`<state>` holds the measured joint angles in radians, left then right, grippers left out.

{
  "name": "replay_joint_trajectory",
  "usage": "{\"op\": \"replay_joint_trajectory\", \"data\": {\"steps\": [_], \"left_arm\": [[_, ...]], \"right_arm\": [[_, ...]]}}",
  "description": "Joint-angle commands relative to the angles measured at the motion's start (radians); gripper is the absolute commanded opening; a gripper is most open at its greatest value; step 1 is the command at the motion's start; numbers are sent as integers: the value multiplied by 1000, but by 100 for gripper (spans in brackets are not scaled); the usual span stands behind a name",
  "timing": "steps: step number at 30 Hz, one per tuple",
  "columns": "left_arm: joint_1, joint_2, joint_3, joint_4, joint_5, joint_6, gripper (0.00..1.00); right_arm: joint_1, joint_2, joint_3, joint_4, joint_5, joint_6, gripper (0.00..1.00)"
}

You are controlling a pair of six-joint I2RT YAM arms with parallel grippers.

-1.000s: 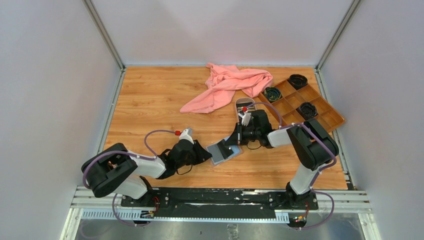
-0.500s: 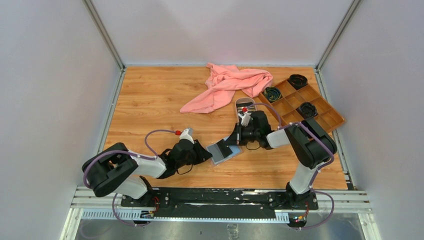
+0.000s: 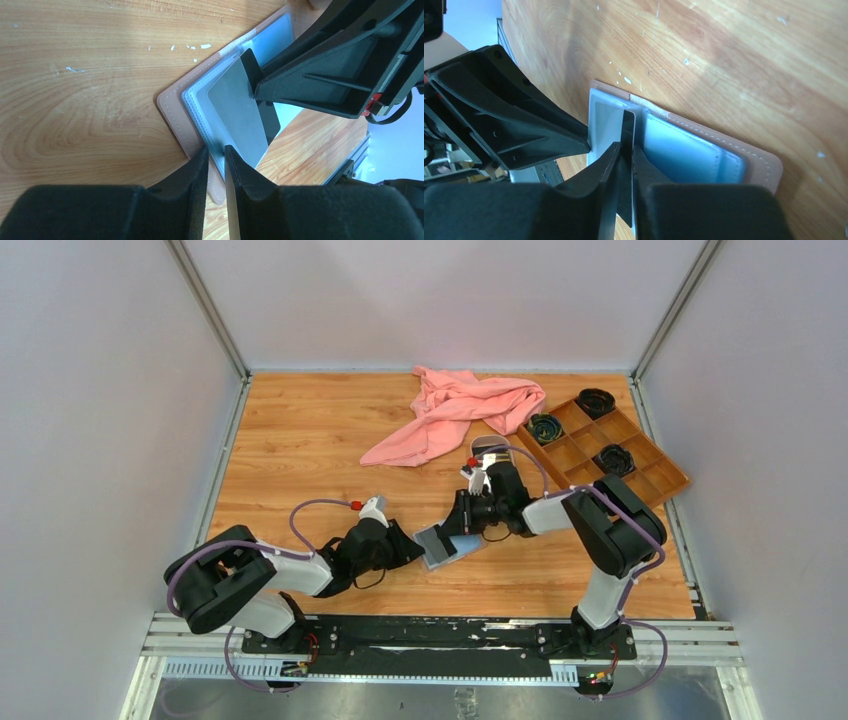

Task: Put the credit cards into the card holder
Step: Insert the credit card into the card holder.

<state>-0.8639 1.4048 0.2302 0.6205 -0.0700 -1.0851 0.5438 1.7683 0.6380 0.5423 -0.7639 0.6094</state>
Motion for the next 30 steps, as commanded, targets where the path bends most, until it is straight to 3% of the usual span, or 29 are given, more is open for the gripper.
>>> {"op": "replay_joint_trajectory", "data": {"steps": [1,5,21,30], "left_arm": [[3,29,-11,-102,-7,30,25],[3,26,-15,-99,-8,32,25],[3,11,-37,-73,-17,28,25],[5,3,-48,-61,-25,26,26]], "right_arm": [[33,11,71,-200,-41,-178,29],[36,-4,128,-328,-35,-276,39],[263,-8,351,-779,80,-672,45],[239,-29,452,-983,100,-904,54]]}}
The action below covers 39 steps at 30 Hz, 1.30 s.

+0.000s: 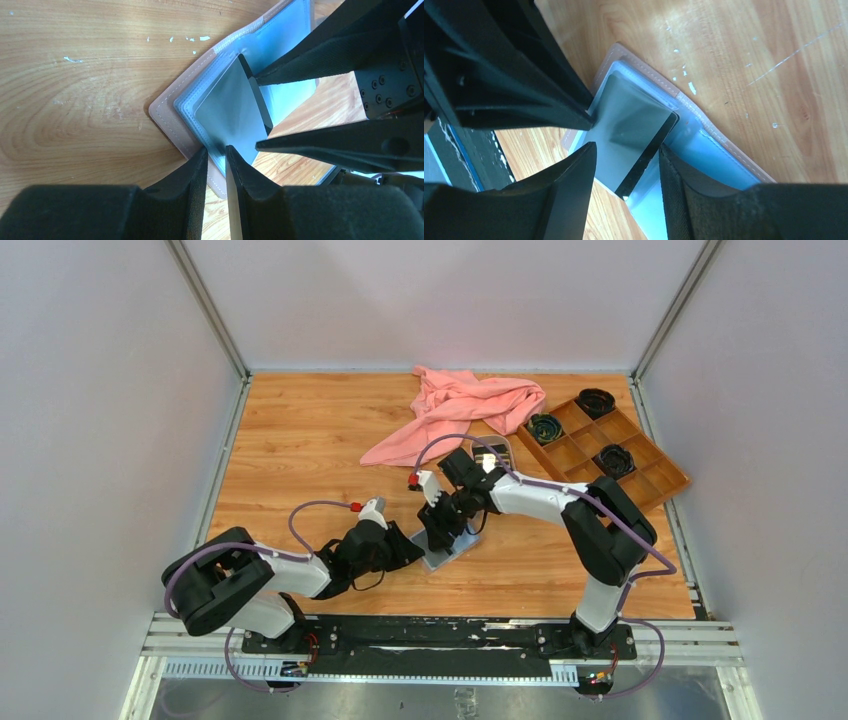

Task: Put the credit cards into the card holder
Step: Insert the credit card into the card holder.

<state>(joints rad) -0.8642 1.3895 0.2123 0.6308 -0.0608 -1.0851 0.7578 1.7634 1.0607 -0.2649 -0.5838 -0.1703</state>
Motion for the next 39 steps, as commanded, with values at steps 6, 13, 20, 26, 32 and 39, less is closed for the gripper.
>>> {"op": "replay_joint_trajectory", "data": {"steps": [6,13,20,26,32,39], "left_arm": [[5,17,-28,-70,-32,28,27],[5,19,-30,-67,-31,31,27],[5,16,-31,-65,-30,34,27],[5,17,-33,-60,-30,35,27],[4,17,-35,-57,-29,37,27],[5,19,-35,-57,-27,37,27]], "right_arm": [[1,-20,50,-216,-84,-187,55],[-14,-17,68,-249,-68,-224,48],[-22,40,98,-291,-47,-247,37],[-29,43,113,-300,0,-253,12],[-32,42,116,-298,52,-250,0],[-32,96,125,-290,104,-220,0]]}}
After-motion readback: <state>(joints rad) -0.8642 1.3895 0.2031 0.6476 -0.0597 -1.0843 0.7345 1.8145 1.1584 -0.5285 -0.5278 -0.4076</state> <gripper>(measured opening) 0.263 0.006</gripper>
